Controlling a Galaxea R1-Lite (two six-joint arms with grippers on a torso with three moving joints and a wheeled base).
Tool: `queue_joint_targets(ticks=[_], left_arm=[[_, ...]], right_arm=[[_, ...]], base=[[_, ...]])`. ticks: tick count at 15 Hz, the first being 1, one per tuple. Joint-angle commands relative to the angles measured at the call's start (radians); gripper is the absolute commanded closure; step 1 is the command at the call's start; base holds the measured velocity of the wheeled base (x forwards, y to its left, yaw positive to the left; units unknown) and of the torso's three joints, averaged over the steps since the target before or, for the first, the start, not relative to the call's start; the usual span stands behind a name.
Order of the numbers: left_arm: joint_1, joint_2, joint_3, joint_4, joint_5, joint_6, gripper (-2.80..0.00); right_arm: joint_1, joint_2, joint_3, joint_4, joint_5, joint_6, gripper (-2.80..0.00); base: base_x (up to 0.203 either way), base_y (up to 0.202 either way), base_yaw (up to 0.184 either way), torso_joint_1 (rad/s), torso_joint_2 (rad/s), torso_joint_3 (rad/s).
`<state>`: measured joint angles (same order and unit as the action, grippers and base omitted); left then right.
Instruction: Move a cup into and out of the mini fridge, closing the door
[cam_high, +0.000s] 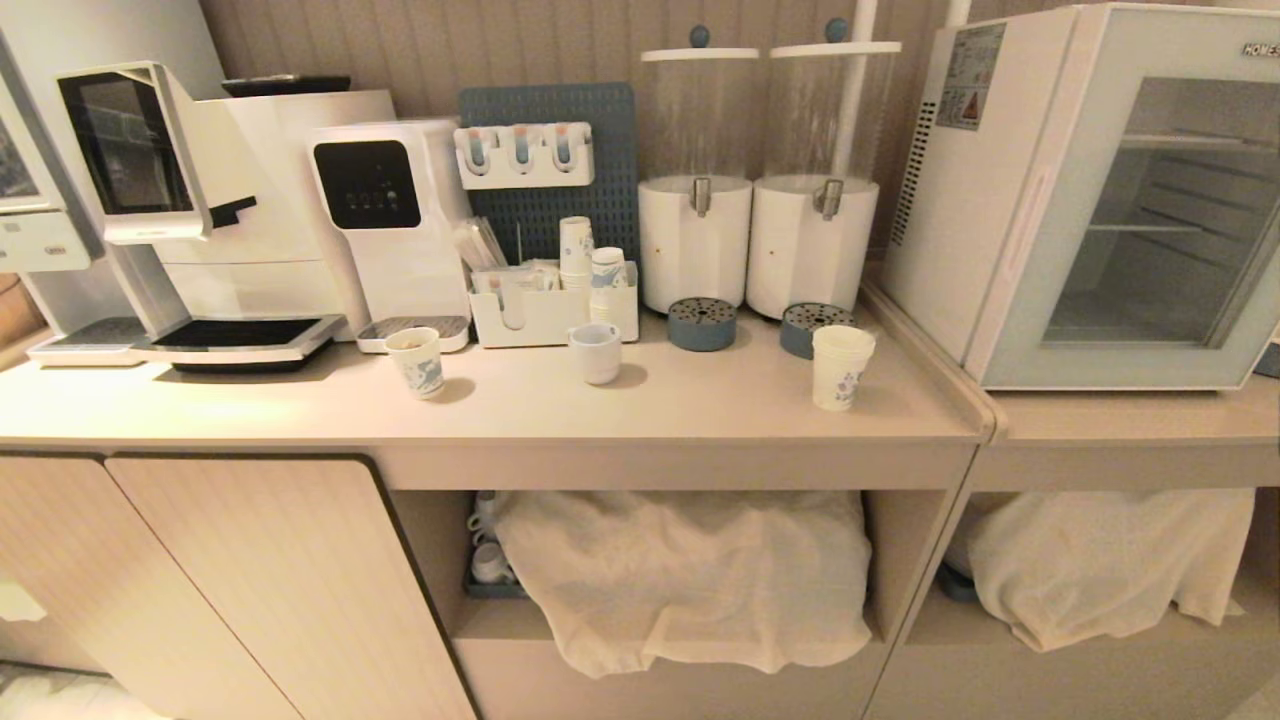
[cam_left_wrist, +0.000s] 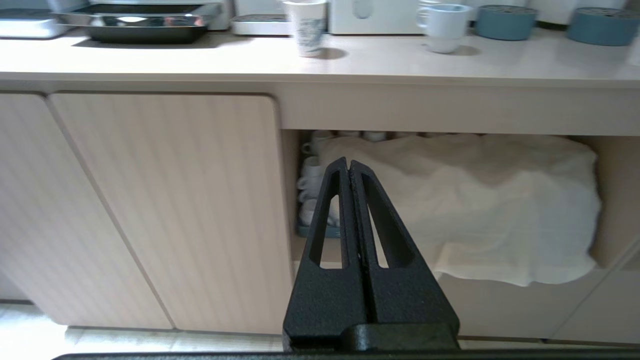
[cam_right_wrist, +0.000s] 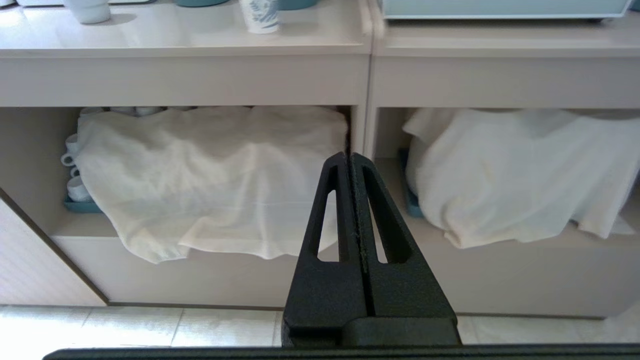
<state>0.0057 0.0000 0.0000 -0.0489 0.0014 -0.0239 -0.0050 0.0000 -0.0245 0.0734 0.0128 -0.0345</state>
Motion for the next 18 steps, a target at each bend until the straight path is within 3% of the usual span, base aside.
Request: queue_joint_targets(ticks=[1, 10, 18], left_arm=[[0.000, 0.000, 0.018, 0.000, 0.000, -0.001, 0.00], [0.000, 0.000, 0.018, 0.000, -0.001, 0.001, 0.00], [0.000, 0.000, 0.018, 0.000, 0.000, 0.001, 0.00]], right_arm=[[0.000, 0.000, 0.000, 0.000, 0.000, 0.000, 0.00], [0.000, 0.000, 0.000, 0.000, 0.000, 0.001, 0.00], [-0.001, 0.000, 0.000, 0.000, 0.000, 0.008, 0.00]], base=[[0.000, 0.191, 0.001, 0.001, 0.00, 0.001], [0.000, 0.188, 0.000, 0.002, 0.00, 0.002], [0.000, 0.011, 0.001, 0.000, 0.00, 0.001]])
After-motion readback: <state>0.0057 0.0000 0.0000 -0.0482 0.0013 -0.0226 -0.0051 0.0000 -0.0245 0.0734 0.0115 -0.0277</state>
